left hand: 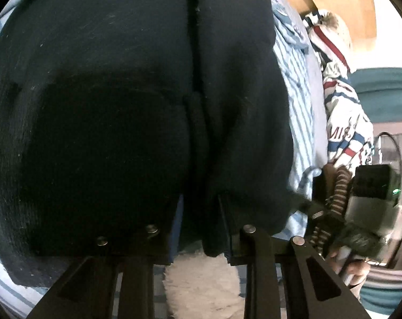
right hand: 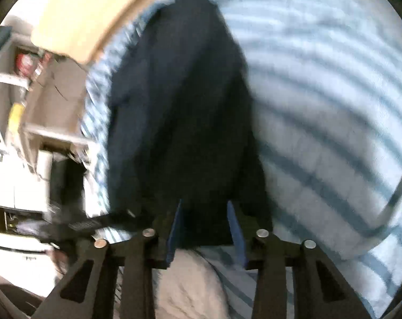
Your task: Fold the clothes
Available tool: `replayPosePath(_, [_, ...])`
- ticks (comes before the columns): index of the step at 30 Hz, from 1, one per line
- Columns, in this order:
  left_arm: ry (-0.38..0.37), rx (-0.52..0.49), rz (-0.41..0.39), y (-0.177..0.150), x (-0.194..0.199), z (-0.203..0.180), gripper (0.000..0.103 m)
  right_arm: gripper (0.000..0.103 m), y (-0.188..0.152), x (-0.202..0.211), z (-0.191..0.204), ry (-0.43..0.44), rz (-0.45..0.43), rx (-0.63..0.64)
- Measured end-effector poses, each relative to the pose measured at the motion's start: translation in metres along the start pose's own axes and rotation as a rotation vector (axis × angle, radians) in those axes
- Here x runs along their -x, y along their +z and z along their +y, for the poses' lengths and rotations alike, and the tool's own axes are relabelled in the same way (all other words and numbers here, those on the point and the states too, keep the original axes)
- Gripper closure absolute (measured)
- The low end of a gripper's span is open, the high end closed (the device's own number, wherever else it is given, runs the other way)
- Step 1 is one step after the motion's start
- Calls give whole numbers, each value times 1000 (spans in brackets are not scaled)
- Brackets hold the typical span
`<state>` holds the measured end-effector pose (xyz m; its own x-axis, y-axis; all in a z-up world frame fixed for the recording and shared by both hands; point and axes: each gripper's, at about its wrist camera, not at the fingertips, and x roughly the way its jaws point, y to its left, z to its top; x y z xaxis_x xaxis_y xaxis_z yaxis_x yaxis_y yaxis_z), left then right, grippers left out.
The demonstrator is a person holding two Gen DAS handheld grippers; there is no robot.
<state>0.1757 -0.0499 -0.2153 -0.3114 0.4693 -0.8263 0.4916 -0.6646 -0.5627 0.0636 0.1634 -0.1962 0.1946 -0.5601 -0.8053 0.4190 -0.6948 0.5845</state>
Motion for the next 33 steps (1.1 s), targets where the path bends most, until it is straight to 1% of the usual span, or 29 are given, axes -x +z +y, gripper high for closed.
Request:
replayPosePath(1, [1,-1,3,0,-1,0,75,68,-7,-8,-4,2,14,1])
replayPosePath(2, [-1,-1,4,1,-1,1,75,70,-11,-11,-7,10,9,-12])
replayPosePath(5, [-28,15,5,2,0,1,75,71,-17,-8,-14,40,1,-52])
replayPosePath(7, [-92,47,20,7,6,5,75,70,-17,-3,-15,43,4,-56])
replayPosePath(8, [-151,77,11,16,10,3,75,69,-16,-3,-12,30,7,-43])
replayPosePath(9, [-203,110,-32,23,21,6,73,69,-14,-3,-10,20,11,-34])
replayPosePath(10, [-237,143,-101,34,34,9,63,68,-13,-6,-8,17,17,-29])
replayPosePath(12, [-231,143,-186,50,52,13,46,67,-11,-13,-3,7,27,-15])
replayPosePath(13, [-221,148,-207,60,53,13,46,66,-11,-17,-1,1,31,-8])
replayPosePath(15, [-211,171,-186,78,43,12,46,64,-11,-17,2,-7,27,3])
replayPosePath(16, [-186,172,-162,85,35,9,47,63,-11,-17,2,-4,25,2])
replayPosePath(17, [-135,155,-141,89,25,3,49,63,-12,-16,1,-1,24,0])
replayPosePath(18, [-89,128,-133,91,18,-3,66,63,-12,-16,0,3,23,-2])
replayPosePath(19, [-46,105,-128,92,12,-8,97,63,-13,-15,-1,6,21,-4])
replayPosePath(21, [12,104,-155,92,12,-9,99,64,-14,-14,-2,5,23,-1])
replayPosePath(23, [41,152,-197,92,20,7,99,64,-14,-15,-3,-2,31,7])
replayPosePath(24, [55,171,-212,92,23,16,102,64,-14,-16,-3,-4,33,13])
replayPosePath(26, [73,205,-237,93,28,33,103,64,-14,-20,-3,-10,37,11])
replayPosePath(27, [46,210,-232,94,28,37,103,64,-14,-21,-3,-11,37,8])
replayPosePath(29, [27,199,-228,94,28,39,103,64,-13,-24,-2,-16,38,3])
replayPosePath(30, [0,193,-227,93,31,36,103,64,-13,-23,-1,-22,39,6])
replayPosePath(32, [-76,187,-215,90,38,29,103,64,-13,-23,1,-32,40,13])
replayPosePath(33, [-120,187,-205,89,41,26,99,64,-13,-23,1,-32,41,11])
